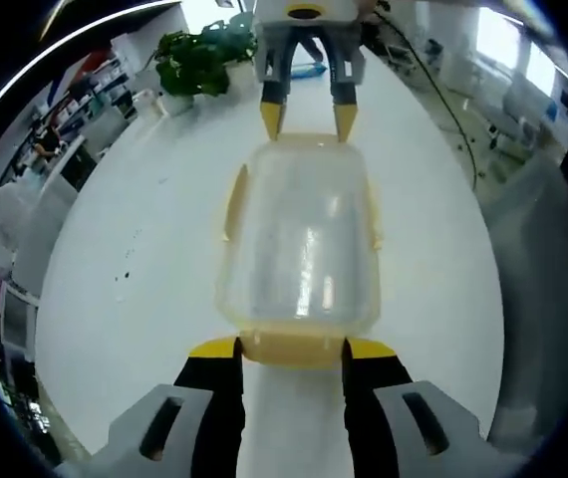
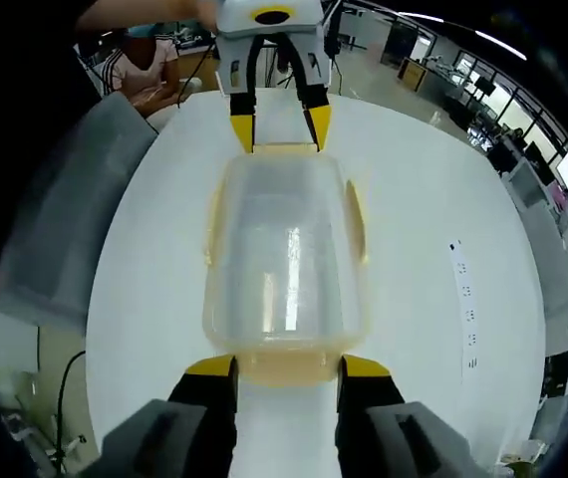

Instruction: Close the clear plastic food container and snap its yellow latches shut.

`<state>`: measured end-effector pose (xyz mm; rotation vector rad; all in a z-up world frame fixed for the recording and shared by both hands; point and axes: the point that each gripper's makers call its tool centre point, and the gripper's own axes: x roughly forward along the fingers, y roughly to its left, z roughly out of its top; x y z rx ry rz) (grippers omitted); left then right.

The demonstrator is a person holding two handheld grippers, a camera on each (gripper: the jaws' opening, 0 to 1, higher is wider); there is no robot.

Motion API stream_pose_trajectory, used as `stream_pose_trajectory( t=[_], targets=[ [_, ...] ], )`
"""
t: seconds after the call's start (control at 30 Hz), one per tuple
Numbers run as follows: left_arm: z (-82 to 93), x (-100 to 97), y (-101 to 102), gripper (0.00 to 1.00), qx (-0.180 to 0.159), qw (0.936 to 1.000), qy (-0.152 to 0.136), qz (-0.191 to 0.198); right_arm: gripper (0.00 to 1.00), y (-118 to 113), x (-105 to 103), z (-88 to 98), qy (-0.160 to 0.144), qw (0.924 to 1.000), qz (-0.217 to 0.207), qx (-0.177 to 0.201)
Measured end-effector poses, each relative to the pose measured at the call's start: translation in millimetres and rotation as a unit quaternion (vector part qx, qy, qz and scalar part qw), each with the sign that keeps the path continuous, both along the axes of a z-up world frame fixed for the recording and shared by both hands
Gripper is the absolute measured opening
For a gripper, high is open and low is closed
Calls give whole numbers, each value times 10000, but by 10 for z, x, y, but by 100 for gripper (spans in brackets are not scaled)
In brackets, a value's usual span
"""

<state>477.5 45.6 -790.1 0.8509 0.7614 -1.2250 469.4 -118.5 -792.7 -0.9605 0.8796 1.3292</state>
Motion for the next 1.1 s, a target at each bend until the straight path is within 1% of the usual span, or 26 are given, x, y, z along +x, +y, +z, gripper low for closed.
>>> stream_pose_trajectory(
  t=[0.1, 0.27, 0.37, 0.5, 0.57, 0.67, 0.77, 0.9, 1.03, 1.1],
  targets=[
    [-20, 9, -16, 35, 31, 10000, -30, 2, 36, -16, -6, -17, 14, 10000, -23, -41],
    [-27, -10, -67, 35, -36, 10000, 45, 48, 36, -74, -12, -23, 29, 9999, 1, -121],
    [-37, -23, -109, 35, -100, 9999, 80, 65, 36, -126, -18, -58, 72, 9999, 15, -140],
    [-120, -32, -129, 35, -15, 9999, 121, 96, 36, -128, -24, -120, 141, 9998, 23, -169],
    [-146, -39, -140, 35, -51, 9998, 165, 108, 36, -148, -32, -167, 146, 9996, 52, -249],
    [-184, -49, -145, 35, -59, 9997, 203, 124, 36, -159, -26, -210, 190, 9995, 34, -265],
    [-209, -49, -151, 35, -21, 9998, 188, 109, 36, -163, -37, -252, 235, 9994, 21, -260],
    [-242, -42, -179, 35, -35, 9997, 224, 112, 36, -199, -29, -341, 277, 9990, 31, -346],
    [-313, -43, -180, 35, 11, 9997, 234, 93, 36, -193, -41, -353, 358, 9988, 36, -321],
    [-315, -25, -181, 35, -97, 9994, 310, 140, 36, -204, -23, -357, 334, 9988, 83, -339]
  ],
)
